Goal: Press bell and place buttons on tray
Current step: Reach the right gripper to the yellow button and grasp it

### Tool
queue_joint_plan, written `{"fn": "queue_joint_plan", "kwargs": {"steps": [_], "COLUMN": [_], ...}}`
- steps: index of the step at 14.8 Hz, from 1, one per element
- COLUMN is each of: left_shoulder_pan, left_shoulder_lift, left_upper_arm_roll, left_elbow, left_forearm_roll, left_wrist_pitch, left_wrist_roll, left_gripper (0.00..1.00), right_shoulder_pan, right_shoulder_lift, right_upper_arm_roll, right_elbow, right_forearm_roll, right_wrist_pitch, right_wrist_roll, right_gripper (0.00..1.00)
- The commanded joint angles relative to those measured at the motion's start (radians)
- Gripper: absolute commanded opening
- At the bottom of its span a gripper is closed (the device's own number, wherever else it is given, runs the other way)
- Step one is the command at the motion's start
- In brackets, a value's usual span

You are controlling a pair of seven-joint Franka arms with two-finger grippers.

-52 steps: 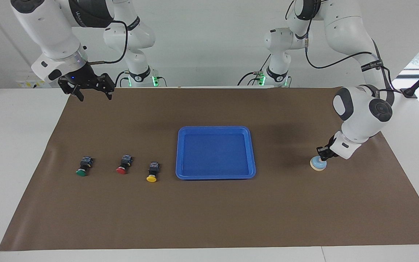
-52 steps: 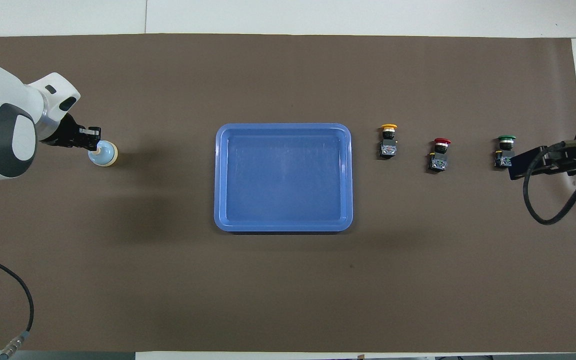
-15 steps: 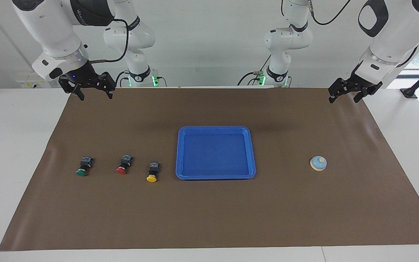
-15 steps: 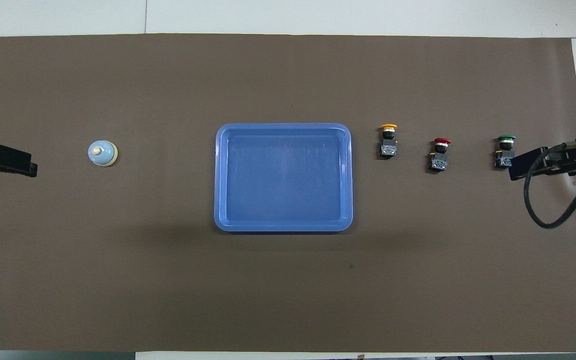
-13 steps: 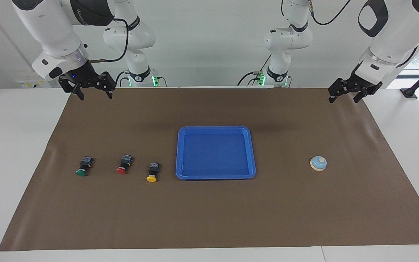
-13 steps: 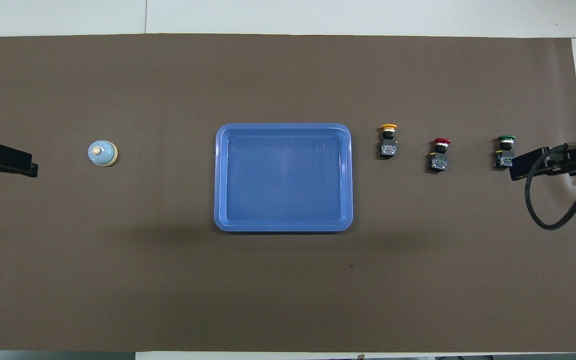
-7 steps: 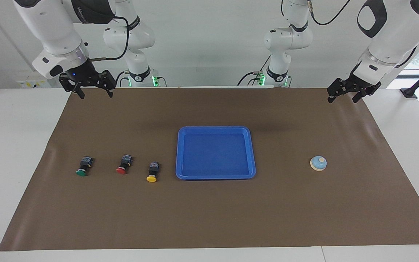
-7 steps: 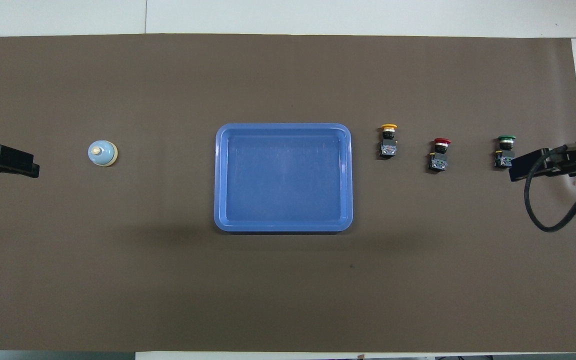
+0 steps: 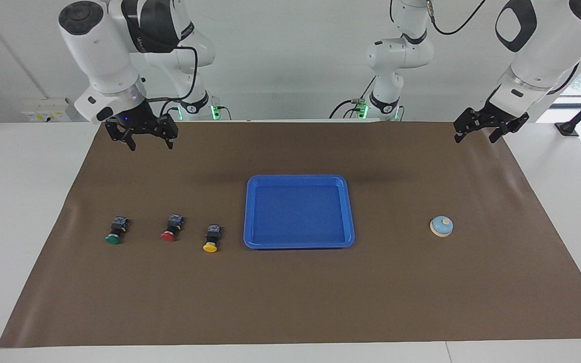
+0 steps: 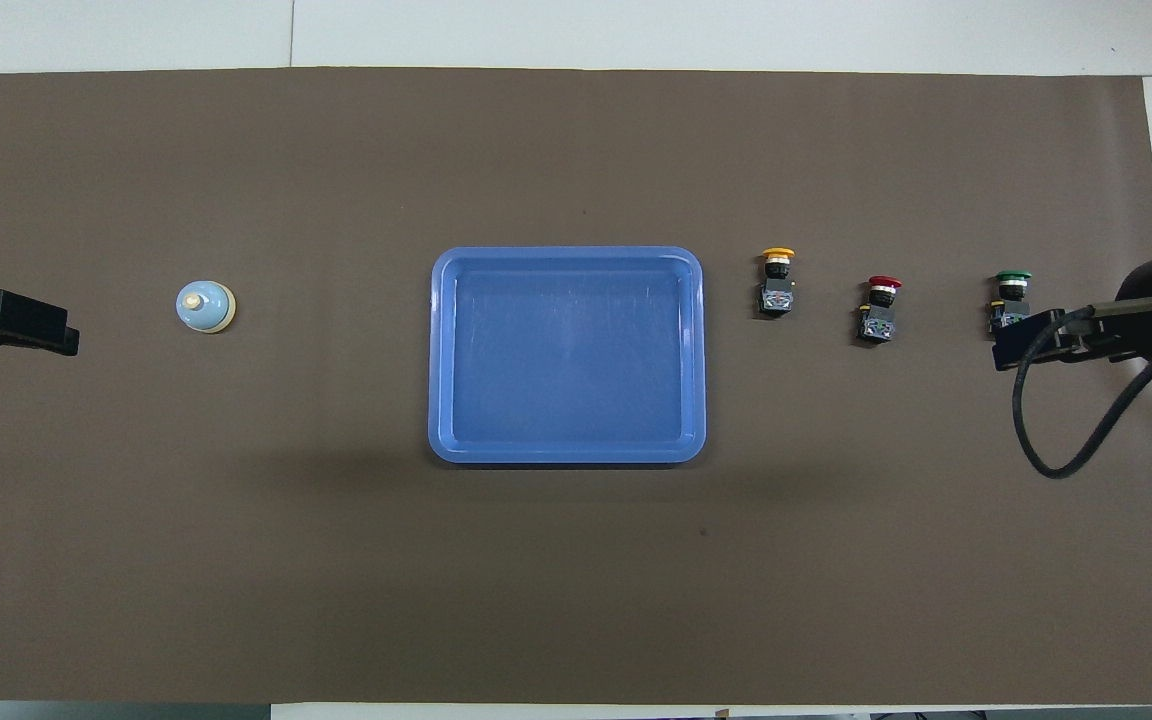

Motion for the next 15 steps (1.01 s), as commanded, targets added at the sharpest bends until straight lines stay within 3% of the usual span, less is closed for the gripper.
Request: {"fn": "queue_joint_plan", "kwargs": {"steps": [1, 8, 15], "left_shoulder_pan": [-0.010, -0.002, 0.001], "left_shoulder_lift": [0.012, -0.001, -0.008], "left_upper_arm_roll": [0.008, 0.010, 0.011], "left_elbow": [0.020, 0.018, 0.018], "left_forearm_roll": [0.001, 0.000, 0.000], "left_wrist_pitch": [0.003, 0.003, 0.002], "left_wrist_roll": [0.020, 0.013, 0.013], "left_gripper": [1.00, 1.00, 1.00], "right_shoulder_pan": [0.033, 0.086, 0.135], "right_shoulder_lift": [0.056, 0.268, 0.480], "right_upper_arm_roll": [0.010, 0.010, 0.010], "right_elbow": [-0.048, -0.045, 0.064], "right_forearm_roll": [-0.003, -0.003, -0.005], "right_wrist_pitch": [0.104, 0.386, 0.526], "right_wrist_roll": [0.064, 0.122, 0.191], "right_gripper": [1.00, 1.00, 1.00]}}
